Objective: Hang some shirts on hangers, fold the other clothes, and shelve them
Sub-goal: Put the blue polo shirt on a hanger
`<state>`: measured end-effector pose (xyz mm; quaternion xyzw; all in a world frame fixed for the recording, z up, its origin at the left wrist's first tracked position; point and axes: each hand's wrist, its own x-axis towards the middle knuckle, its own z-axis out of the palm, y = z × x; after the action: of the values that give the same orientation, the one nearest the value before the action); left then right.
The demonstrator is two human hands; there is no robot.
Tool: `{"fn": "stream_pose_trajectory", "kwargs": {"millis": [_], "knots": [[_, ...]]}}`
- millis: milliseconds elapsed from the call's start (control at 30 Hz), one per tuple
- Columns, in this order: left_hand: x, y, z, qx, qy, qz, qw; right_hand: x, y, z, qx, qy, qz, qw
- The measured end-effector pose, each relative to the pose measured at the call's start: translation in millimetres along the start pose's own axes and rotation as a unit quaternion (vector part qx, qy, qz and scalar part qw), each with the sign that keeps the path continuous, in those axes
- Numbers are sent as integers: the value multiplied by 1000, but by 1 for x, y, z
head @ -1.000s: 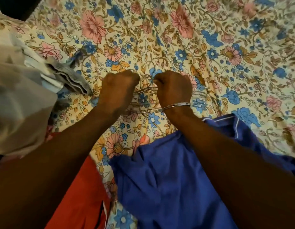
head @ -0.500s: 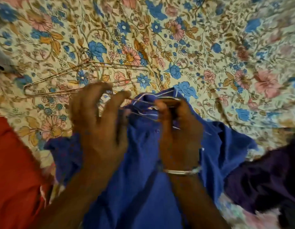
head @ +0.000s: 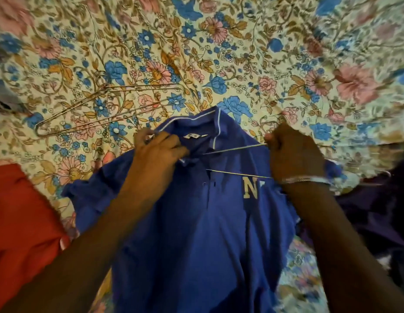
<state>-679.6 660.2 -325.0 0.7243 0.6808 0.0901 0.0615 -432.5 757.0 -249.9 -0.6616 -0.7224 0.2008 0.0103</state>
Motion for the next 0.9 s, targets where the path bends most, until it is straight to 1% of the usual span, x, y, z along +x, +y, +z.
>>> {"fn": "stream_pose_trajectory", "kwargs": {"millis": [67,167,233,267,333,400,433,500,567,600,633,667,733,767,800,867,900], "knots": [[-14,-5,-10,-24,31,8,999,8,-22,9,-8,-47,-41,998],[-33,0,-25,-55,16,-11,998,12,-66,22,-5,-114,-104,988],[-42,6,-31,-83,13,-38,996,10,-98,32,-21,-127,-139,982],[-46,10,-32,-114,23,-55,992,8,-113,39,-30,-129,-155,979],[-50,17,-31,-203,70,-118,969,3,-138,59,-55,-119,-197,972],[-53,20,-28,-263,149,-187,935,3,-158,78,-53,-102,-229,967],[-52,19,-28,-285,183,-215,916,2,-165,84,-30,-95,-235,967],[-46,12,-27,-305,211,-251,894,0,-170,88,43,-72,-229,970],[-36,8,-30,-291,208,-260,897,-10,-159,89,148,14,-188,971],[-30,9,-31,-278,203,-253,904,-17,-146,92,192,60,-147,968],[-24,10,-32,-266,195,-240,913,-23,-131,99,206,84,-96,970],[-18,13,-32,-257,184,-225,922,-30,-112,108,194,79,-41,977],[-4,20,-29,-246,146,-186,940,-38,-80,123,119,-7,61,991],[4,23,-27,-243,121,-158,949,-41,-68,129,85,-44,84,992],[14,26,-22,-239,89,-126,959,-41,-60,132,69,-55,88,992],[34,36,-11,-211,1,-81,974,-37,-57,133,61,-32,71,995],[42,42,-3,-176,-47,-70,981,-33,-57,133,64,-20,70,995]]}}
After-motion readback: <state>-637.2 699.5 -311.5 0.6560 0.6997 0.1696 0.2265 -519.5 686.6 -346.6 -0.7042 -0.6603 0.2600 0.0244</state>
